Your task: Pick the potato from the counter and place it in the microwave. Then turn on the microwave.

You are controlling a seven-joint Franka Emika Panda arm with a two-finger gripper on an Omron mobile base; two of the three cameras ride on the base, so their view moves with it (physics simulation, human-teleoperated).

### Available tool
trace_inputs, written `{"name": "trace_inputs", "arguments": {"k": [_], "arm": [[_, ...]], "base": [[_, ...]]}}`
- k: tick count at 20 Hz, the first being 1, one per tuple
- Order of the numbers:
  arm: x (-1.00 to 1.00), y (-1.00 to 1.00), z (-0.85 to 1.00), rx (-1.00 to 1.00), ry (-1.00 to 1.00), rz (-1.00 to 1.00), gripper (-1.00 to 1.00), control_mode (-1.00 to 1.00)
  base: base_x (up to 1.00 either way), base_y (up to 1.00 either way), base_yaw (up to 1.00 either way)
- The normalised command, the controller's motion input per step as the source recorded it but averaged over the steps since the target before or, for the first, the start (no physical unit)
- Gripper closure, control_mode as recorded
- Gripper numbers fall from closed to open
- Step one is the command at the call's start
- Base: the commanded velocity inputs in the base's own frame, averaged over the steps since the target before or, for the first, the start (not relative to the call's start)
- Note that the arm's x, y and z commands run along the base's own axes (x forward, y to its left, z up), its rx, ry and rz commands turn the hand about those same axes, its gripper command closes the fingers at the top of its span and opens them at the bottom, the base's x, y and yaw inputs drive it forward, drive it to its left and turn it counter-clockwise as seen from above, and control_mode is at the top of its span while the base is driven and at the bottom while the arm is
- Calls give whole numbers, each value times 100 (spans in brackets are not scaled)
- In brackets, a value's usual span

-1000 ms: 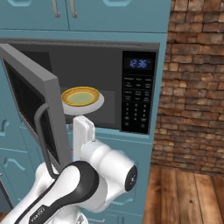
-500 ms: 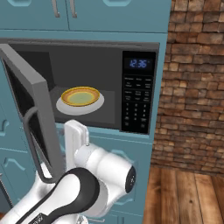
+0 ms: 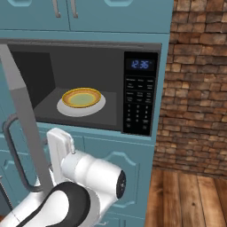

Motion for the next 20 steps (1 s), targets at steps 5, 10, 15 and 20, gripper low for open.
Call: {"name": "trace_inputs", "arguments": {"k": [5,10,15,20], "arm": [[-31,44,-8,0,-7,6,-100,-100],[-29,47,-8,0,-5,7,-100,-100],[-31,52,-9,0,-10,7,-100,-100],[-28,55,-10,0,-13,4,-100,-100]], "base": [[0,0,0],[0,0,0],[0,0,0],[0,0,0]]}}
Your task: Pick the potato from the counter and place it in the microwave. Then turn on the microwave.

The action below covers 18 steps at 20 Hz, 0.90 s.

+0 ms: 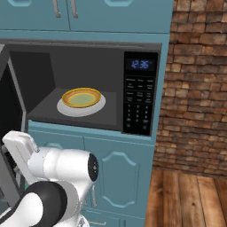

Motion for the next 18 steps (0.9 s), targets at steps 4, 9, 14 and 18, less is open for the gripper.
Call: {"name": "trace_inputs", "arguments": {"k": [4,9,14,18], "arm": [[-29,58,-12,0,-18,1,-100,-100],[-27,56,-13,1,-17,0,-100,-100],[-26,54,-14,6,-17,0,-100,-100],[-30,54,-16,9,-17,0,-100,-100]], "base": [[0,0,0],[0,0,0],[0,0,0],[0,0,0]]}}
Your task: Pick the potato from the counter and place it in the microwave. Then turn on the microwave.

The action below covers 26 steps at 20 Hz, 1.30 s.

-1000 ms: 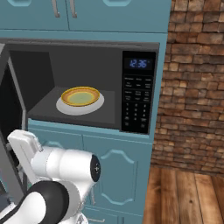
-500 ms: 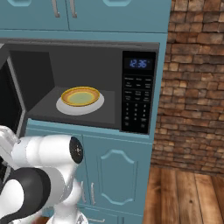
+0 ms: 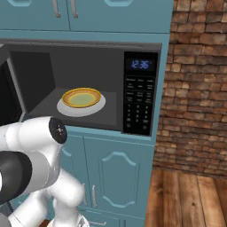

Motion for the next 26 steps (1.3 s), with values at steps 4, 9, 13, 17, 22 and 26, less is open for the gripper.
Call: {"name": "trace_inputs", "arguments": {"k": [4,9,13,17,22,26], "arm": [[-31,52,-19,13,-14,0,-100,-100],[-30,51,-20,15,-14,0,-100,-100],[-26,49,-21,17,-13,0,-100,-100],[-16,38,-26,23,-13,0,-100,-100],[-12,27,-26,28,-12,0,-100,-100],[-9,36,-31,24,-12,0,-100,-100]], "base": [[0,0,0],[0,0,0],[0,0,0],[0,0,0],[0,0,0],[0,0,0]]}}
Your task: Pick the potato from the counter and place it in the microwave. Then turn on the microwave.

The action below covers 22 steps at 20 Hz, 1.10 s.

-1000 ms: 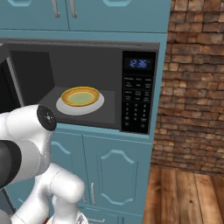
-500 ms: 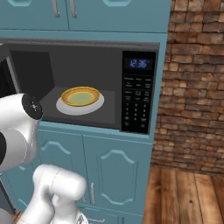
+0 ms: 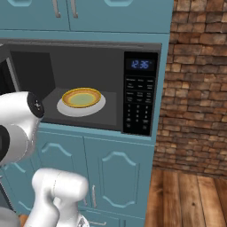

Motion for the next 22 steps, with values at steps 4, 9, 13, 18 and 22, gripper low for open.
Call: {"name": "trace_inputs", "arguments": {"k": [4,9,13,18,22], "arm": [[-17,41,-37,21,-14,0,-100,-100],[-9,44,-38,18,-9,-3,-100,-100],[-3,24,-27,15,-5,-5,-100,-100],[0,-22,-9,1,0,-12,-100,-100],[-1,-43,0,0,0,-12,-100,-100]], "base": [[0,0,0],[0,0,0],[0,0,0],[0,0,0],[0,0,0]]}}
